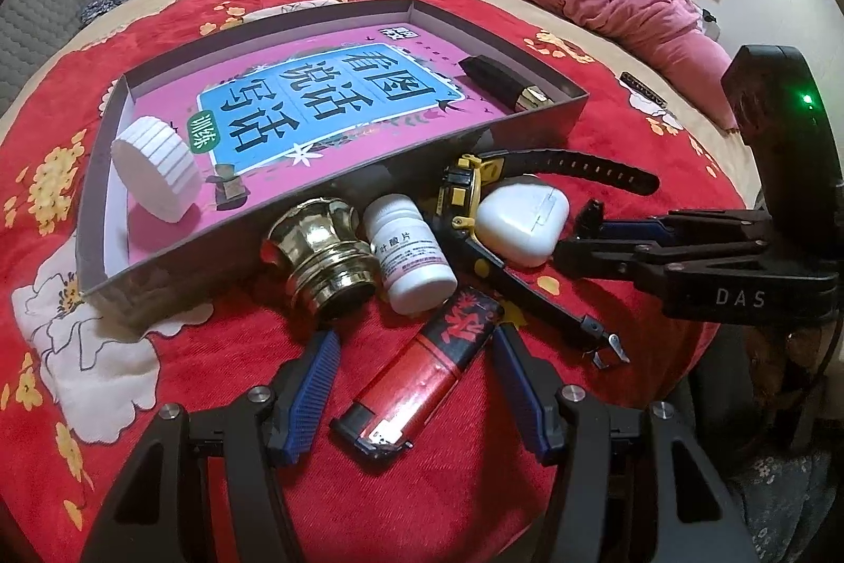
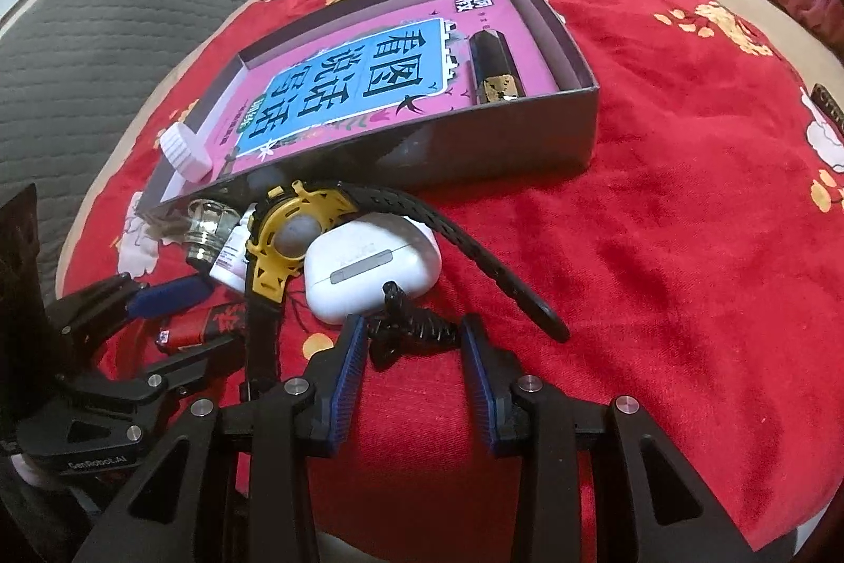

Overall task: Organize rigid objects
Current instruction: 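Move the right tool onto the black coiled cable while the left tool approaches the red lighter, then grasp the black coiled cable with the right tool while the left tool grasps the red lighter, then lift and carry the black cable and red lighter over the grey box with both tools, then lower and release the black cable into the box while the left tool releases the red lighter there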

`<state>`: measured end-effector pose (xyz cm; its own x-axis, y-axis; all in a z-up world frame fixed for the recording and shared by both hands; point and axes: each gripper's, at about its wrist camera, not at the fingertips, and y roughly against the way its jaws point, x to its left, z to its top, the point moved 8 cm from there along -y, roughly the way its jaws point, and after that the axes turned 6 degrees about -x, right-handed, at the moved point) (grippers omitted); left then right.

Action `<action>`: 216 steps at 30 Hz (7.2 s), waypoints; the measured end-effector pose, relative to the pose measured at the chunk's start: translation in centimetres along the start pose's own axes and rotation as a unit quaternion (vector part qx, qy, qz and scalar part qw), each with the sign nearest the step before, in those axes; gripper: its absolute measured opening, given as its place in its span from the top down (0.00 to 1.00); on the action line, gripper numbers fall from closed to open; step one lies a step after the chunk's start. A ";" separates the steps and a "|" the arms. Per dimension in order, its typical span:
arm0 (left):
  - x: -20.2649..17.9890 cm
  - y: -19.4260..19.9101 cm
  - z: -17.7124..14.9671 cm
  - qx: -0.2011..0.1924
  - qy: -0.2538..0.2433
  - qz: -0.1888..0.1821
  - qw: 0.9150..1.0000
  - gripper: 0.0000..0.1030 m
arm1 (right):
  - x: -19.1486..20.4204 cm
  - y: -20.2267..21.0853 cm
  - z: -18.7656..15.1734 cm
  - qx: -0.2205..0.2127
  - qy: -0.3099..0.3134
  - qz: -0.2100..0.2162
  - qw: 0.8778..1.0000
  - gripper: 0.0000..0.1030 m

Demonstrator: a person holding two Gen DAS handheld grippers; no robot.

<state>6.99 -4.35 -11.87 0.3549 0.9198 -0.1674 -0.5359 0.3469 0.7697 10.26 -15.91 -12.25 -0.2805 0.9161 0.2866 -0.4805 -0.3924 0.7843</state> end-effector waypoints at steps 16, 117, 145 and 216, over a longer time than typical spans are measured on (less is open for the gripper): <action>-0.8 0.9 0.0 -0.004 0.007 -0.034 0.999 0.77 | -0.4 0.6 0.4 -0.015 -0.025 0.018 0.999 0.66; 4.9 5.6 7.6 -0.176 0.116 -0.010 0.977 0.77 | 3.1 4.2 8.8 -0.148 0.037 -0.005 0.988 0.66; 6.0 0.2 8.6 -0.151 0.098 0.025 0.983 0.77 | 3.3 0.2 10.5 -0.114 0.046 -0.035 0.992 0.66; 7.4 -1.6 7.2 -0.115 0.119 0.025 0.986 0.77 | 2.5 -4.8 9.8 -0.004 0.069 -0.095 0.993 0.64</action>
<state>15.97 0.55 -9.93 0.1474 0.9445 -0.2935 -0.7174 0.3063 0.6257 20.01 -10.92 -9.94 -0.2946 0.9540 0.0551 -0.5421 -0.2143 0.8125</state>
